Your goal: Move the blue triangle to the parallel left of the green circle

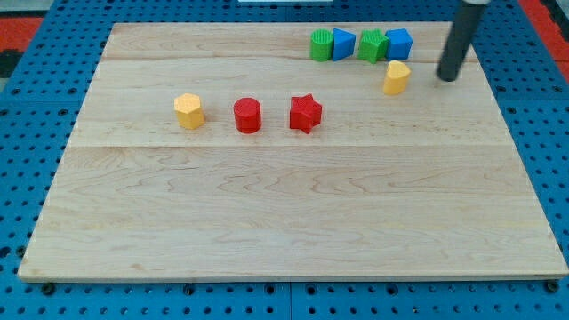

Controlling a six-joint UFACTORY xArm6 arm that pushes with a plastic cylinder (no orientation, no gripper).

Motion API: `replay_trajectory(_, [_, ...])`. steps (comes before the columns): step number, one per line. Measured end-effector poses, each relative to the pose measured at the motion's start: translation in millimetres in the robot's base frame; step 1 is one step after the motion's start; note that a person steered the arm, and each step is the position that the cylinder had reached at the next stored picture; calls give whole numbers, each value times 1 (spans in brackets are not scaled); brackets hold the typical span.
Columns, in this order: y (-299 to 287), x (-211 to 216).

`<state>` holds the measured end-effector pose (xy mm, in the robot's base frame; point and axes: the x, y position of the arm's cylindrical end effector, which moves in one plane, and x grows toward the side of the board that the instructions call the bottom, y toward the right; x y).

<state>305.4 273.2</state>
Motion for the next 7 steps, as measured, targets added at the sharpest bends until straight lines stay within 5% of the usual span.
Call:
replay_trajectory(1, [15,-66])
replay_trajectory(3, [-108,-101])
replay_trajectory(7, [-212,13])
